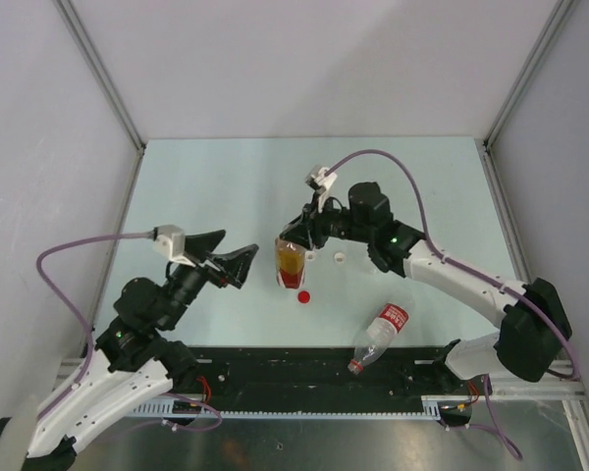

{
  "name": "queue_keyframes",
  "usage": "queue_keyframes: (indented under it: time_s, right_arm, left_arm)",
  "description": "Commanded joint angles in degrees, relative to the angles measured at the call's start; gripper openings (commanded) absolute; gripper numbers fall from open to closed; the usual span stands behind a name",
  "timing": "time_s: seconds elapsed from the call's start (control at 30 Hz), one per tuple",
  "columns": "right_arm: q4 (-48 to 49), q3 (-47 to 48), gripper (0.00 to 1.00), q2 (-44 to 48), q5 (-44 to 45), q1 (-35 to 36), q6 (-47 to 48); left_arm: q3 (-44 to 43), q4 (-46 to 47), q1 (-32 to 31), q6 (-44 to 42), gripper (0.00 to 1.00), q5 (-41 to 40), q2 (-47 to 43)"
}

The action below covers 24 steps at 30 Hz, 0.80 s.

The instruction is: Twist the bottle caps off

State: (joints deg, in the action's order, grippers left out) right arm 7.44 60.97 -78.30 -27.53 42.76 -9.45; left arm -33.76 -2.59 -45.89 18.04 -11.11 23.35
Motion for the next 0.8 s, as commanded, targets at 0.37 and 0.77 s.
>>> queue_keyframes:
  time_s: [0.37, 0.77]
  right_arm:
    - [17.78, 0.88, 0.00, -11.50, 23.15, 9.07, 4.23]
    - [18.61, 0.88, 0.45, -15.92, 32.35, 12.22, 5.71]
  left_arm:
    - [-0.61, -7.69, 0.02, -0.83, 1.00, -6.95, -4.40]
    - [-0.09, -8.77, 0.02, -1.05, 1.00, -6.19, -3.78]
